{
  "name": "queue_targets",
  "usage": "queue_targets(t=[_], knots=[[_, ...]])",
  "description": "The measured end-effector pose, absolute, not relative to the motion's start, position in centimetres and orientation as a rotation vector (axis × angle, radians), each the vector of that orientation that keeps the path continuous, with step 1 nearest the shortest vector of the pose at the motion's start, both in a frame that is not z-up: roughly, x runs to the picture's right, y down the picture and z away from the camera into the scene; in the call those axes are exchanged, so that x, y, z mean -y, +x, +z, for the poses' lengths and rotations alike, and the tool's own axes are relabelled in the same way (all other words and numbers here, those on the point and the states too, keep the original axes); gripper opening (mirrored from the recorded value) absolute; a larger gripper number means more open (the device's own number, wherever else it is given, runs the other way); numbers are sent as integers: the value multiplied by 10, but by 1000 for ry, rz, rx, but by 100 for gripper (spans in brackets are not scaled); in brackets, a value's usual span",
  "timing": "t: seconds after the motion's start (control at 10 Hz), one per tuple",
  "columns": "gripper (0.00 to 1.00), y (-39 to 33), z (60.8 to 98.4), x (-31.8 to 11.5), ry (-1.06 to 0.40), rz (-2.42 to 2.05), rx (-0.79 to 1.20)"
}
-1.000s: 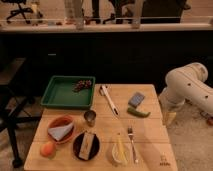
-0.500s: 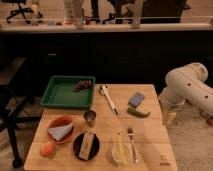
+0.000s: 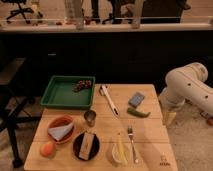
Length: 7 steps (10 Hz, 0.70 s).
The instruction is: Place banana in table surface
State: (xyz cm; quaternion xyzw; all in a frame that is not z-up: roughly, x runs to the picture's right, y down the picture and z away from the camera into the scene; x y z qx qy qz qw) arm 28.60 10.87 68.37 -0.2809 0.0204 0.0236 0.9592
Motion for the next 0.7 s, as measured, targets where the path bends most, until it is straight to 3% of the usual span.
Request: queue_targets(t=[0.7], knots=[[80,216,661,-132,-542,-298,83]])
